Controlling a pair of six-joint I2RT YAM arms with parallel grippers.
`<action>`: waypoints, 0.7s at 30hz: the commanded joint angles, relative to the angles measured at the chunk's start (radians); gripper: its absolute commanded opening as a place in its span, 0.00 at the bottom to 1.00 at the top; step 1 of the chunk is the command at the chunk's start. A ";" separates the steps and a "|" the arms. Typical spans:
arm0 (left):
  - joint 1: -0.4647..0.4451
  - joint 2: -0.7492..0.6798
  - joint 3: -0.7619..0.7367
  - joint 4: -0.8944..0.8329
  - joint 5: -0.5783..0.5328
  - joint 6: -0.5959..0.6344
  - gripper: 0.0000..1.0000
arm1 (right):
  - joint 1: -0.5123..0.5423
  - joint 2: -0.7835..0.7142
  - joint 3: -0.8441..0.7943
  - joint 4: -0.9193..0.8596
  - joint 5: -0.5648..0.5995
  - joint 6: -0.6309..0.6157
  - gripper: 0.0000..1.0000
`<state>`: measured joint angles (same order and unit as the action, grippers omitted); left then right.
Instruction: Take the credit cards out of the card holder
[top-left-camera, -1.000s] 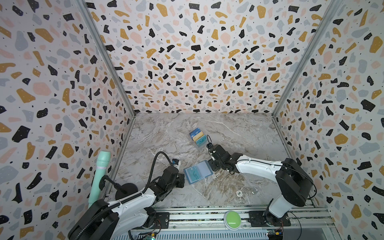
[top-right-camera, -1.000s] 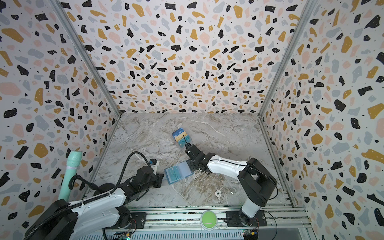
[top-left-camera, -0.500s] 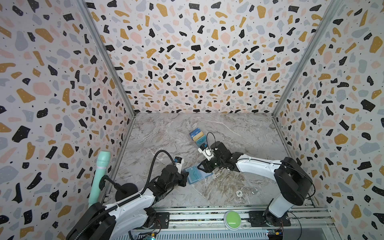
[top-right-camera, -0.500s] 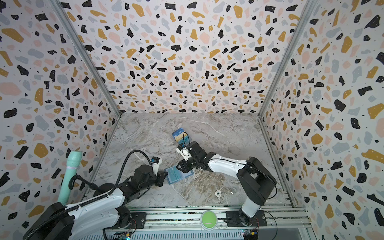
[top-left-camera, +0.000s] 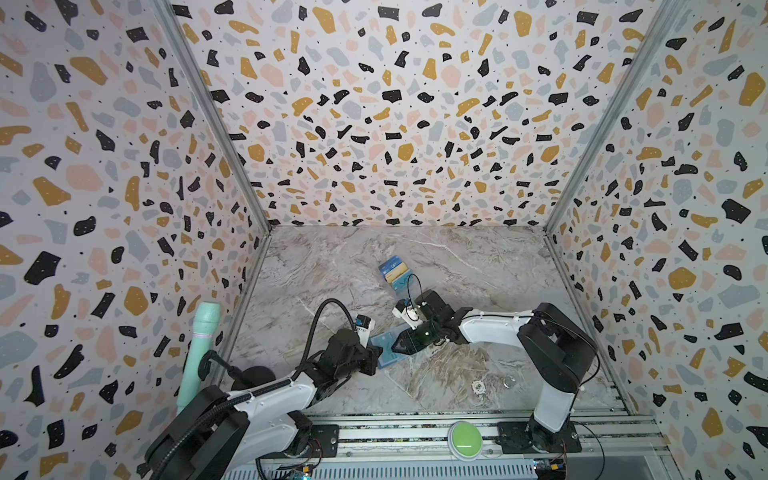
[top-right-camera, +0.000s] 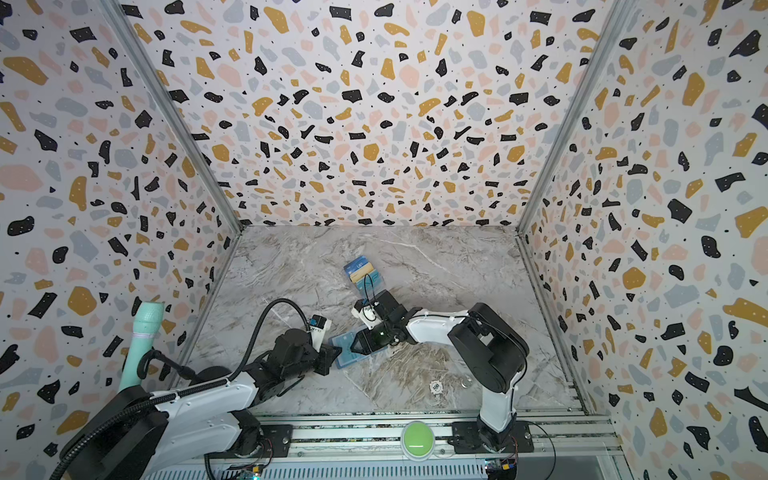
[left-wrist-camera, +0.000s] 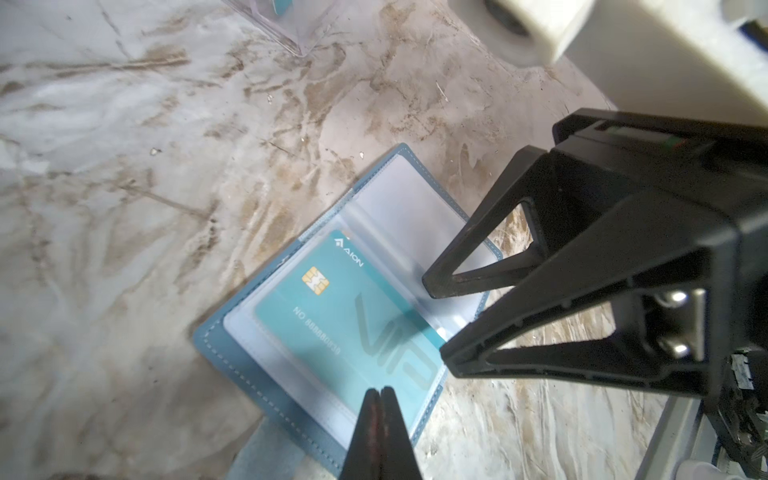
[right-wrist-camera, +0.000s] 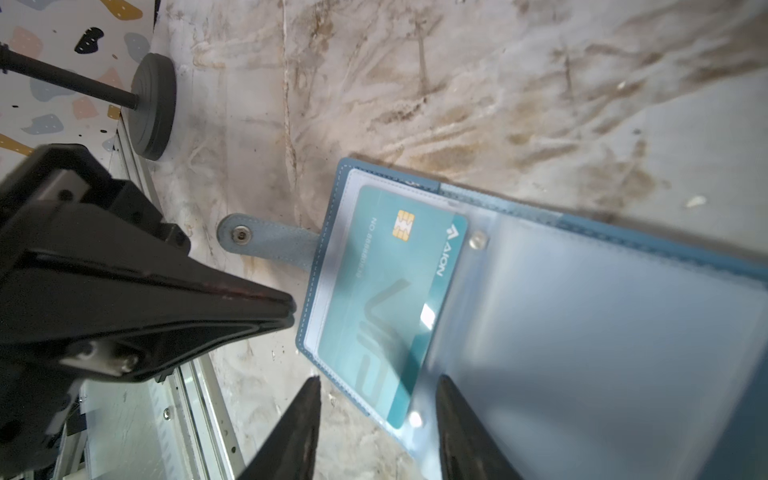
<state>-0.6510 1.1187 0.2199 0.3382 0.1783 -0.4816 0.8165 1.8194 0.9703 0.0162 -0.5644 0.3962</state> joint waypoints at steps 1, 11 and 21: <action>-0.004 -0.003 -0.016 0.010 -0.036 0.022 0.00 | -0.007 0.013 0.042 -0.003 -0.021 0.012 0.46; -0.017 0.027 0.000 -0.022 -0.092 0.019 0.00 | -0.008 0.058 0.067 -0.019 -0.047 0.011 0.46; -0.051 0.080 0.017 -0.026 -0.133 0.010 0.00 | -0.014 0.076 0.068 -0.010 -0.105 0.015 0.46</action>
<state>-0.6872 1.1858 0.2211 0.3111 0.0723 -0.4793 0.8055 1.8847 1.0164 0.0162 -0.6357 0.4034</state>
